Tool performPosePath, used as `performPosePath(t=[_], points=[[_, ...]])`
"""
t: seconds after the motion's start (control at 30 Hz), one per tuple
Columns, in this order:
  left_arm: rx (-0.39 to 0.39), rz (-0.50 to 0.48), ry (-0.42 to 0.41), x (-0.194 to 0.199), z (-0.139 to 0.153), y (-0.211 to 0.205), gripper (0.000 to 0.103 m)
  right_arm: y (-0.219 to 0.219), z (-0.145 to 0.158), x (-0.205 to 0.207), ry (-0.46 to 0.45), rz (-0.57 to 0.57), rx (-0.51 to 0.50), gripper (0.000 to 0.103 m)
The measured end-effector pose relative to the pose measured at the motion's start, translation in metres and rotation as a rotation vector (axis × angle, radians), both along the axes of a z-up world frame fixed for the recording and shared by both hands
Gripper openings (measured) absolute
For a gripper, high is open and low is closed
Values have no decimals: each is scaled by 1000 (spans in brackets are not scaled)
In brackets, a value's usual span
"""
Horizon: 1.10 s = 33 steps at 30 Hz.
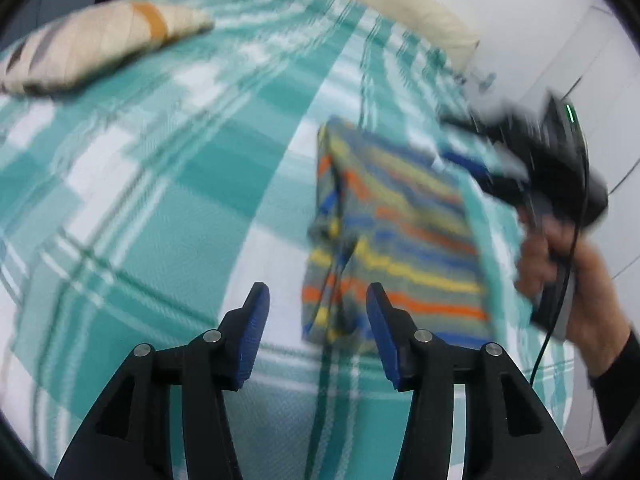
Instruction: Fold small clothes
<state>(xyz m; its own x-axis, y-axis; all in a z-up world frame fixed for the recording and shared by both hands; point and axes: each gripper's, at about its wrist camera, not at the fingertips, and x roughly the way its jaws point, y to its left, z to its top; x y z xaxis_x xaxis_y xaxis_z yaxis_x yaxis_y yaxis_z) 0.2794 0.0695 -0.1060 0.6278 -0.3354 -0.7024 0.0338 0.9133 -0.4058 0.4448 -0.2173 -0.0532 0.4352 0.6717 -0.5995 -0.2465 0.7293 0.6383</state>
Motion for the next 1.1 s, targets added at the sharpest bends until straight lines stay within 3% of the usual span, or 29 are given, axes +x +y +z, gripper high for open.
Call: performPosePath(t=[0.07, 0.13, 0.2, 0.27, 0.37, 0.47, 0.53, 0.57, 0.63, 0.67, 0.7, 0.77, 0.9, 1.0, 1.03, 1.1], points=[[0, -42, -48, 0, 14, -4, 51, -27, 18, -26, -77, -31, -132, 53], [-14, -142, -95, 14, 26, -24, 47, -41, 24, -50, -119, -24, -239, 44], [-24, -228, -108, 32, 25, -43, 30, -50, 23, -80, -133, 18, -284, 32], [6, -241, -64, 60, 8, -56, 14, -45, 16, -108, -136, 68, -292, 27], [55, -206, 55, 78, -29, -54, 4, -26, -11, -136, -96, 162, -251, 20], [52, -215, 93, 82, -54, -42, 2, -17, -73, -155, 22, 179, -351, 13], [97, -227, 79, 74, -41, -45, 2, -29, -74, -164, -13, 135, -298, 12], [116, -232, 72, 74, -33, -46, 5, -33, -71, -162, 14, 130, -281, 12], [112, -234, 12, 64, -7, -46, 26, -42, -56, -156, 22, 111, -264, 12], [112, -231, -28, 63, 3, -46, 46, -48, -46, -150, -3, 97, -266, 13], [119, -227, -59, 63, 11, -48, 57, -53, -36, -142, -32, 83, -273, 14], [130, -235, -82, 77, 21, -58, 57, -62, -19, -113, -76, 50, -296, 14], [198, -233, -32, 130, -1, -75, 57, -64, -14, -43, -88, 2, -325, 14], [272, -204, 51, 156, -35, -76, 57, -60, -39, 5, -31, -38, -367, 14], [277, -204, 62, 160, -45, -74, 57, -60, -59, 19, 41, -54, -386, 12], [280, -210, 34, 158, -49, -72, 59, -64, -83, 26, 95, -79, -354, 10]])
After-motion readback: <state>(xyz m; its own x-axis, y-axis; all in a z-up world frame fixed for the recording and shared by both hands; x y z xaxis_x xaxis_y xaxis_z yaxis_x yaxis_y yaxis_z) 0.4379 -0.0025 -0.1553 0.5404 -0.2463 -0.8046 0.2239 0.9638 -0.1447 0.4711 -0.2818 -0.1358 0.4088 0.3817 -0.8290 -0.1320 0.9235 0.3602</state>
